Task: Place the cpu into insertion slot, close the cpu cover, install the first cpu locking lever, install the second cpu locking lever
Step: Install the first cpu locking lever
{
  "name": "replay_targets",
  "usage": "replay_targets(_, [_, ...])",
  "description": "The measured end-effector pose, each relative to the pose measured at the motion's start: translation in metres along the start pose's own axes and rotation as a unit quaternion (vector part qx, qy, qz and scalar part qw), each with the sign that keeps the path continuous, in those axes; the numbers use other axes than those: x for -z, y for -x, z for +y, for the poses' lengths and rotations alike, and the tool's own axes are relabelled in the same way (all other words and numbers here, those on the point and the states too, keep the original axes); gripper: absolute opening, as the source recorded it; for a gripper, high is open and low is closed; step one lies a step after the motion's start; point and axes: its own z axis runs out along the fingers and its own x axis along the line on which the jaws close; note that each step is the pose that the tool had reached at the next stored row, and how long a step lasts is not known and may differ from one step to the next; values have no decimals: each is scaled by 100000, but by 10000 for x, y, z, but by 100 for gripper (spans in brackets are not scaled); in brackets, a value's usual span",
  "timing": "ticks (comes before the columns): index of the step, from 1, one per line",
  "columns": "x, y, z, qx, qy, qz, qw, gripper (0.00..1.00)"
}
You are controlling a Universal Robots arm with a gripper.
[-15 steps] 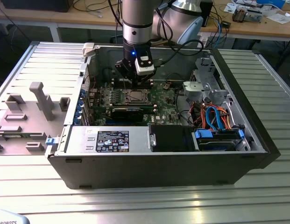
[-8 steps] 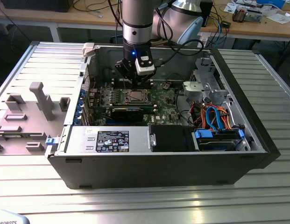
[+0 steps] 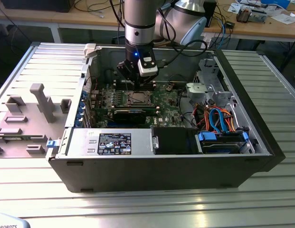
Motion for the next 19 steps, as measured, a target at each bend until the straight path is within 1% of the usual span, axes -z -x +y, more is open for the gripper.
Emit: replay_targets(19, [0, 0, 0, 1208, 3, -4, 99993, 16])
